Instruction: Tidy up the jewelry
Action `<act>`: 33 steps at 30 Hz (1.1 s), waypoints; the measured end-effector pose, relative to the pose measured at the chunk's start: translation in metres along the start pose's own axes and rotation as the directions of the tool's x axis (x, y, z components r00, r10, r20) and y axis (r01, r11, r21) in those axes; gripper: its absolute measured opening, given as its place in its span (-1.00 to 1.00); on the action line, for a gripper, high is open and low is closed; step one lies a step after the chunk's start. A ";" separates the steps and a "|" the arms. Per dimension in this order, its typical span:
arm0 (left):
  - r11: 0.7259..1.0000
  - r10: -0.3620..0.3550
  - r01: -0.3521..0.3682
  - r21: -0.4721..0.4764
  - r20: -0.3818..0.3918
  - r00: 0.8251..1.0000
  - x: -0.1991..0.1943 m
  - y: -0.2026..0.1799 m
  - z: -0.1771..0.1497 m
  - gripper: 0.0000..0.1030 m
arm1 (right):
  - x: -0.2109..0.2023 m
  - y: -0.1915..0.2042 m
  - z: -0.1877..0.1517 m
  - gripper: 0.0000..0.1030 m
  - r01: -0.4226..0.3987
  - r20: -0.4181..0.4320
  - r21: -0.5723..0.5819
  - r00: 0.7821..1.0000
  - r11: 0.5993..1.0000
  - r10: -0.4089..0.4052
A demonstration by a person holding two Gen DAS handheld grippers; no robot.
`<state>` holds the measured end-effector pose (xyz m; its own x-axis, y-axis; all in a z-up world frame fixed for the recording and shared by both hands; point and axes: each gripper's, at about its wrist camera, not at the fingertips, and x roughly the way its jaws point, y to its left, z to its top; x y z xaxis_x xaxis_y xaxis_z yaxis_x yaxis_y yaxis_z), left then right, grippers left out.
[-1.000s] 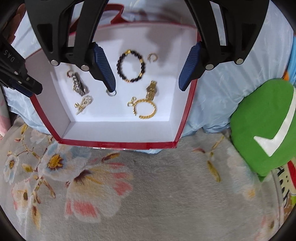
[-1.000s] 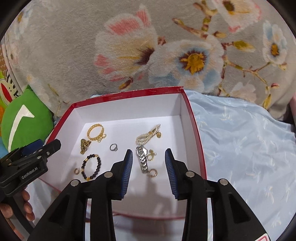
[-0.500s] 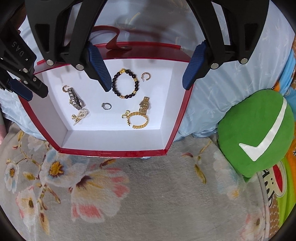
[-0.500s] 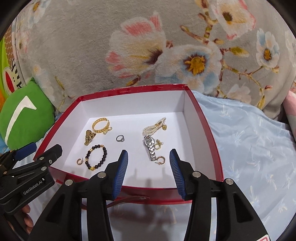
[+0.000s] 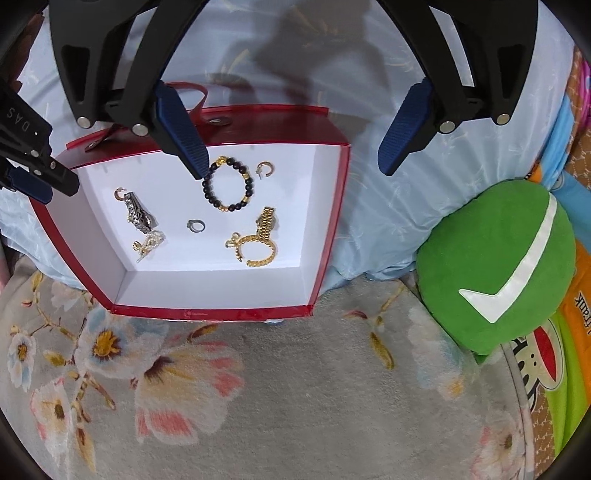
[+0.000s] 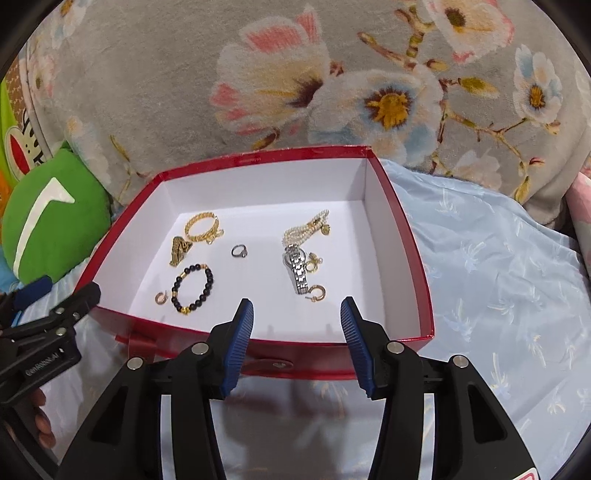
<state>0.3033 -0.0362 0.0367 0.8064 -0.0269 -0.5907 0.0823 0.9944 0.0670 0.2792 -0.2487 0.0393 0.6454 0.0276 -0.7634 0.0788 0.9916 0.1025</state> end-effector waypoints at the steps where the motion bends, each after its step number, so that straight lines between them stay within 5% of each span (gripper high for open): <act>1: 1.000 -0.009 0.009 -0.001 -0.011 1.000 -0.001 0.001 0.001 0.79 | 0.000 0.000 0.001 -0.02 -0.001 -0.009 -0.002 1.000 1.000 0.001; 33: 0.999 -0.036 0.035 -0.012 -0.099 0.994 0.005 -0.009 0.014 0.81 | -0.017 0.026 0.014 0.20 0.045 -0.008 -0.020 0.999 0.999 -0.045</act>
<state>0.3151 -0.0469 0.0442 0.7412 -0.0529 -0.6692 0.1039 0.9939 0.0365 0.2813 -0.2249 0.0638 0.6354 -0.0165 -0.7720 0.0928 0.9942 0.0552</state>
